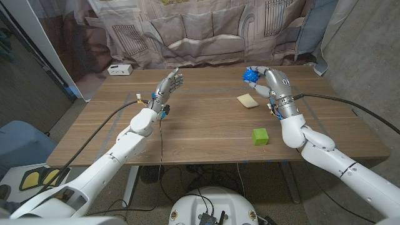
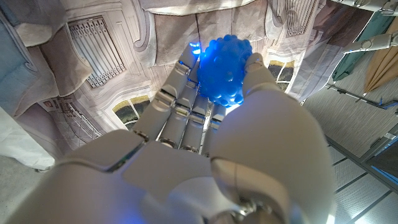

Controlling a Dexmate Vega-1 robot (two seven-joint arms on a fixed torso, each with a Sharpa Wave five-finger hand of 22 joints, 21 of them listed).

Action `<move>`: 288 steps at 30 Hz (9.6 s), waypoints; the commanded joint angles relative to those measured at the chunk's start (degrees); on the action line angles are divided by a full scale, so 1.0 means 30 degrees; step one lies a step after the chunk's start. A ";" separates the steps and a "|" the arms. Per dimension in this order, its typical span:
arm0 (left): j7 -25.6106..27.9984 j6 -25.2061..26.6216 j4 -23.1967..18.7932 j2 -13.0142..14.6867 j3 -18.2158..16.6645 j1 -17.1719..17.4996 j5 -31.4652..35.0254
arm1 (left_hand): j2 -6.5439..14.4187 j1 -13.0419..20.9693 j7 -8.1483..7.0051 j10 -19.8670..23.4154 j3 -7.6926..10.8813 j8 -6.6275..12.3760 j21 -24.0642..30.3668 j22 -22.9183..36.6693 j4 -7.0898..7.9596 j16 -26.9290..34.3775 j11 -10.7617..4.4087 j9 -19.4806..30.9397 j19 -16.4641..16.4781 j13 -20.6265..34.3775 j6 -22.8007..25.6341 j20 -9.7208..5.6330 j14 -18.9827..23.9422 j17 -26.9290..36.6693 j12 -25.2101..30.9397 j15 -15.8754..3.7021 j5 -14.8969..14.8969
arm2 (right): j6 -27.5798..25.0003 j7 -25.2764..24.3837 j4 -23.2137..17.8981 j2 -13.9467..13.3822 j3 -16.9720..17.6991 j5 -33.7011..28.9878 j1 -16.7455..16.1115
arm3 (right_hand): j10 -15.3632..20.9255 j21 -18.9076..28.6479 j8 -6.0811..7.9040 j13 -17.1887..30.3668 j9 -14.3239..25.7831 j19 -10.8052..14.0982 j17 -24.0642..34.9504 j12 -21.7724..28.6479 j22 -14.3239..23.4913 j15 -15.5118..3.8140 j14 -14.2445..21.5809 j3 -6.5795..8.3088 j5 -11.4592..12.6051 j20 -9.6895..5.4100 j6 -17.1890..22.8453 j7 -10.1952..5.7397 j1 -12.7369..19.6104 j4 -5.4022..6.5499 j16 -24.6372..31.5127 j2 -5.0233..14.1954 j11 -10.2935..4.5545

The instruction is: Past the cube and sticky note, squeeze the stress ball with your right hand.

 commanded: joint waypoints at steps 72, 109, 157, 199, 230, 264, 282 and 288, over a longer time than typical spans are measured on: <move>-0.0753 -0.0100 0.0695 -0.0343 0.0383 -0.0713 -0.0284 | 0.0238 -0.0057 -0.0105 0.0236 0.0045 0.0048 0.0071 0.0055 -0.0143 -0.0013 -0.0046 0.0083 0.0211 0.0085 0.0416 0.0071 0.0235 0.0059 0.0013 0.0056 -0.0012 | 0.2210 -0.0975 0.0890 0.0510 0.0678 0.0606 -0.0119 | 0.2406 0.2295 0.0595 0.1154 0.0983 0.2919 -0.0211 0.0831 0.0235 -0.2631 0.5545 0.2687 0.0763 -0.0948 0.2844 -0.0125 0.4455 -0.0339 -0.0249 0.0586 -0.0216; -0.0847 -0.0199 0.1291 -0.0588 0.0457 -0.1082 -0.0319 | 0.0289 -0.0072 -0.0090 0.0271 0.0037 0.0026 0.0064 0.0057 -0.0161 -0.0013 0.0001 0.0085 0.0216 0.0086 0.0451 0.0071 0.0263 0.0059 0.0011 0.0040 -0.0011 | 0.1484 -0.0618 0.0627 0.0312 0.0635 0.0505 -0.0103 | 0.0453 0.1773 -0.0494 0.0799 0.0646 0.0765 0.0328 -0.0541 0.0076 -0.1226 0.2184 0.1185 0.0475 0.0033 0.0927 0.0771 0.1917 0.0192 -0.1447 0.0134 0.1044; -0.0648 -0.0240 0.1319 -0.0870 0.0512 -0.1120 -0.0369 | 0.0426 -0.0024 -0.0117 0.0283 0.0084 0.0023 0.0066 0.0057 -0.0195 -0.0008 -0.0076 0.0087 0.0247 0.0087 0.0523 0.0084 0.0318 0.0056 -0.0004 0.0020 -0.0003 | -0.0264 0.1446 -0.1291 -0.1202 0.1285 0.0437 -0.1042 | -0.2519 0.0372 -0.0785 0.0492 0.0247 -0.1500 0.0422 -0.1022 -0.0016 -0.0310 -0.1504 0.0105 -0.0024 0.0541 -0.2053 0.1171 0.0078 0.0125 -0.2324 -0.1000 0.1318; -0.0364 -0.0413 0.0365 -0.0038 -0.0214 -0.0358 -0.0483 | 0.0507 0.0006 -0.0058 0.0321 0.0105 0.0025 0.0081 0.0055 -0.0232 -0.0015 -0.0018 0.0088 0.0315 0.0088 0.0598 -0.0052 0.0339 0.0053 -0.0008 0.0028 -0.0008 | 0.0095 0.4382 -0.0691 -0.1084 -0.0926 -0.0382 0.0611 | -0.2187 0.0222 -0.0514 0.0427 0.0173 -0.1289 0.0434 -0.0725 0.0000 -0.0340 -0.1327 0.0125 -0.0020 0.0531 -0.1794 0.1075 -0.0104 0.0073 -0.2069 -0.0785 0.1301; -0.0086 -0.0212 -0.0752 0.0558 -0.0544 0.0247 -0.0283 | 0.0514 0.0004 -0.0063 0.0376 0.0087 0.0005 0.0079 0.0052 -0.0263 -0.0010 -0.0041 0.0088 0.0360 0.0090 0.0615 -0.0035 0.0398 0.0054 -0.0002 0.0043 -0.0013 | 0.0131 0.6974 -0.0530 -0.1306 -0.2491 -0.1763 0.1896 | -0.2304 0.0083 -0.0487 0.0392 0.0133 -0.1257 0.0575 -0.0718 0.0009 -0.0359 -0.1360 0.0091 -0.0005 0.0485 -0.1803 0.1087 -0.0266 0.0078 -0.1888 -0.0610 0.1329; -0.0348 -0.0668 -0.0132 0.0141 -0.0327 0.0083 -0.0307 | 0.0533 0.0001 -0.0036 0.0364 0.0074 -0.0002 0.0061 0.0051 -0.0283 -0.0018 0.0002 0.0089 0.0349 0.0091 0.0637 -0.0029 0.0405 0.0055 -0.0020 0.0062 -0.0013 | 0.0078 1.1799 0.0362 -0.0812 -0.4897 -0.3666 0.4963 | -0.2138 -0.0025 -0.0451 0.0358 0.0103 -0.1120 0.0554 -0.0632 0.0016 -0.0334 -0.1275 0.0113 0.0021 0.0485 -0.1713 0.1078 -0.0481 0.0094 -0.1819 -0.0420 0.1341; -0.0397 -0.0762 -0.0061 0.0178 -0.0384 0.0103 -0.0361 | 0.0546 0.0001 -0.0050 0.0388 0.0070 -0.0009 0.0058 0.0051 -0.0291 -0.0021 -0.0044 0.0089 0.0351 0.0092 0.0629 -0.0033 0.0407 0.0055 -0.0016 0.0037 -0.0013 | -0.0999 1.5392 0.0671 -0.0264 -0.6131 -0.4435 0.6464 | -0.2082 -0.0102 -0.0427 0.0341 0.0093 -0.1082 0.0595 -0.0601 0.0021 -0.0229 -0.1245 0.0133 0.0036 0.0519 -0.1631 0.1096 -0.0511 0.0051 -0.1747 -0.0306 0.1354; -0.0374 -0.0827 -0.0045 0.0192 -0.0427 0.0150 -0.0372 | 0.0552 0.0000 -0.0052 0.0379 0.0069 -0.0007 0.0058 0.0051 -0.0292 -0.0021 0.0054 0.0089 0.0353 0.0092 0.0638 -0.0022 0.0411 0.0055 -0.0022 0.0041 -0.0013 | -0.1601 1.6858 0.0639 -0.0023 -0.6595 -0.4761 0.6942 | -0.2012 -0.0109 -0.0429 0.0337 0.0091 -0.1026 0.0601 -0.0571 0.0023 -0.0108 -0.1196 0.0116 0.0033 0.0544 -0.1627 0.1099 -0.0574 0.0065 -0.1716 -0.0289 0.1391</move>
